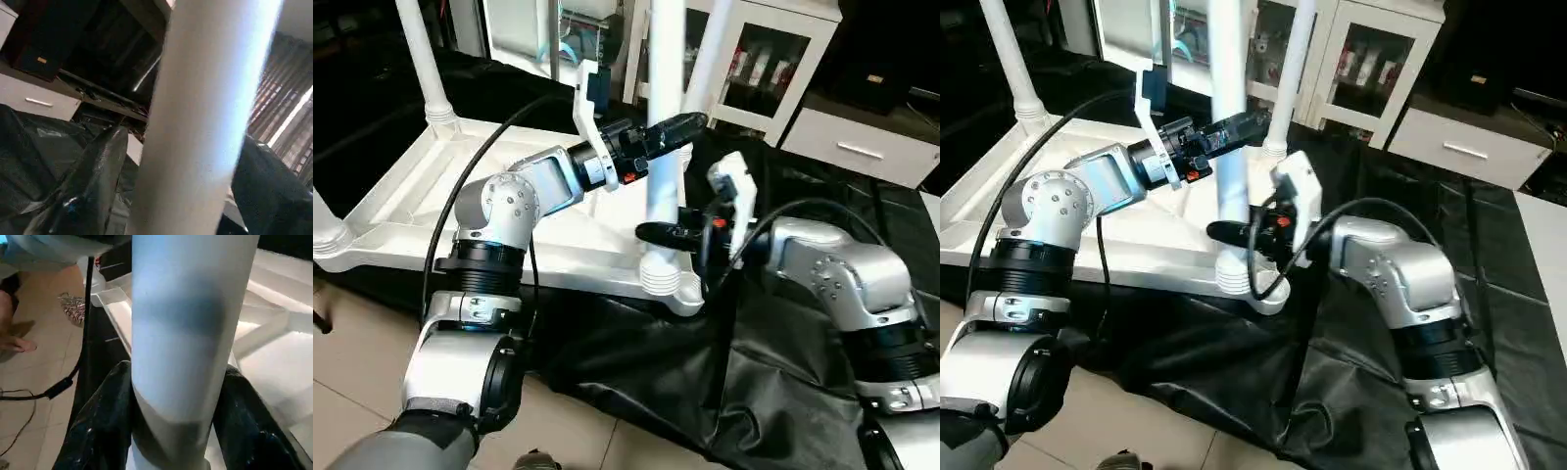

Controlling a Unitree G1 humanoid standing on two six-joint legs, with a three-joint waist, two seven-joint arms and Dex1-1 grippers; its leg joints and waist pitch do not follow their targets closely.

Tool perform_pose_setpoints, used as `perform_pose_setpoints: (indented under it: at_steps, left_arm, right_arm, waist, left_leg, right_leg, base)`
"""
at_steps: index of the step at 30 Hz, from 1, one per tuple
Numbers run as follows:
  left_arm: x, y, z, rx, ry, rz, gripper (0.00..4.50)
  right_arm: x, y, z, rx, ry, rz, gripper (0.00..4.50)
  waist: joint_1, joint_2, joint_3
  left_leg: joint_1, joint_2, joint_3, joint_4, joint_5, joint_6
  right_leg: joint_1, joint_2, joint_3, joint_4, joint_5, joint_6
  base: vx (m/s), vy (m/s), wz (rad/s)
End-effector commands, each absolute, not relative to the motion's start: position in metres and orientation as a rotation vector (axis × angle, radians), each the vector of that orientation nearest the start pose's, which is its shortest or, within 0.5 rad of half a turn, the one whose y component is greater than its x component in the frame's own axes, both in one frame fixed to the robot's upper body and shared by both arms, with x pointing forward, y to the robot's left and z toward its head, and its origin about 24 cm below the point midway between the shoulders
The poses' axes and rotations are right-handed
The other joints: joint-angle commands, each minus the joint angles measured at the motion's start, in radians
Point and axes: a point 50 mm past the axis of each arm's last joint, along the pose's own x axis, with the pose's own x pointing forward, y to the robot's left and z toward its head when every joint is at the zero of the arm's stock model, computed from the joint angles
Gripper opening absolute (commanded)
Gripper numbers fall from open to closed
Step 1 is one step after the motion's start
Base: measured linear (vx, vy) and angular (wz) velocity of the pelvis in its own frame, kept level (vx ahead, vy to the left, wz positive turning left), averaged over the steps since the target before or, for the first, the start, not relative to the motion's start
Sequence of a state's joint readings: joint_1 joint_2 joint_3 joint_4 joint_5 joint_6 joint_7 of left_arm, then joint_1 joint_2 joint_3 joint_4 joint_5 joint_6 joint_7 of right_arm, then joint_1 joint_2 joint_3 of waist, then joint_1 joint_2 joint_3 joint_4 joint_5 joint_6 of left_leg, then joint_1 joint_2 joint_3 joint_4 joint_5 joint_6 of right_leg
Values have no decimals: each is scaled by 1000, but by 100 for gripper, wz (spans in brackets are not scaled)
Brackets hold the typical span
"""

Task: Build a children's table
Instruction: Insert table leg to table base

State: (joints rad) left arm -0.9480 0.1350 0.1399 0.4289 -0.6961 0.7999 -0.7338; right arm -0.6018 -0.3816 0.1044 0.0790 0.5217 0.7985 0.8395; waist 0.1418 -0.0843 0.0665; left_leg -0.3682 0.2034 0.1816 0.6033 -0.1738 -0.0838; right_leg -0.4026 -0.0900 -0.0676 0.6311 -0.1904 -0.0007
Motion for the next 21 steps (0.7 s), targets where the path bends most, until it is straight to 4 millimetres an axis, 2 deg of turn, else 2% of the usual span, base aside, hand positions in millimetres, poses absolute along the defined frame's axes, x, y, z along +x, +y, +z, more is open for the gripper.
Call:
perform_pose_setpoints:
  at_steps: [1,4,6,9,10,13,14,16,18,21]
  left_arm:
    - [356,72,212,-599,110,-1214,380]
    - [348,75,219,-638,101,-1337,395]
    - [343,78,221,-633,94,-1399,425]
    - [340,79,221,-628,103,-1429,433]
    - [339,80,220,-612,109,-1443,415]
    - [339,79,214,-528,137,-1430,398]
    - [339,79,214,-528,137,-1430,398]
    - [342,78,212,-517,151,-1410,362]
    - [343,78,211,-507,150,-1401,356]
    - [346,79,209,-496,157,-1377,318]
  right_arm:
    - [311,-125,145,153,308,1148,184]
    - [305,-129,147,162,310,1230,184]
    - [302,-131,148,165,316,1262,184]
    - [300,-132,148,162,323,1278,184]
    - [300,-133,147,162,326,1280,184]
    - [299,-133,146,157,335,1285,184]
    - [299,-133,146,157,335,1285,184]
    - [299,-132,146,155,333,1284,184]
    - [299,-132,146,154,332,1286,184]
    - [299,-132,146,153,331,1289,184]
  waist:
    - [-2,12,-79]
    - [-1,12,-80]
    - [-1,11,-79]
    - [-3,13,-77]
    - [-3,13,-77]
    - [-3,14,-76]
    - [-3,14,-77]
    - [-2,16,-77]
    - [-1,15,-79]
    - [-2,13,-79]
  left_leg:
    - [14,20,-5,-71,-151,-37]
    - [14,19,-4,-69,-138,-29]
    - [13,20,-4,-69,-137,-24]
    - [13,21,-4,-70,-147,-23]
    - [14,21,-4,-70,-154,-24]
    - [15,22,-5,-72,-168,-33]
    - [15,23,-6,-72,-165,-36]
    - [17,23,-5,-72,-162,-37]
    - [15,22,-5,-71,-153,-39]
    - [13,20,-5,-70,-140,-34]
  right_leg:
    - [63,-50,42,-62,-53,-213]
    - [63,-48,42,-57,-28,-225]
    - [62,-49,42,-58,-26,-233]
    - [61,-49,42,-60,-47,-235]
    - [60,-49,42,-62,-64,-232]
    - [59,-51,42,-64,-92,-221]
    - [59,-50,42,-64,-90,-215]
    - [57,-50,43,-65,-83,-216]
    - [60,-50,42,-61,-70,-217]
    - [61,-49,42,-60,-50,-220]
  base:
    - [0,0,0]
    - [0,0,0]
    - [0,0,0]
    - [0,0,0]
    - [0,0,0]
    - [0,0,0]
    - [0,0,0]
    - [0,0,0]
    - [0,0,0]
    - [0,0,0]
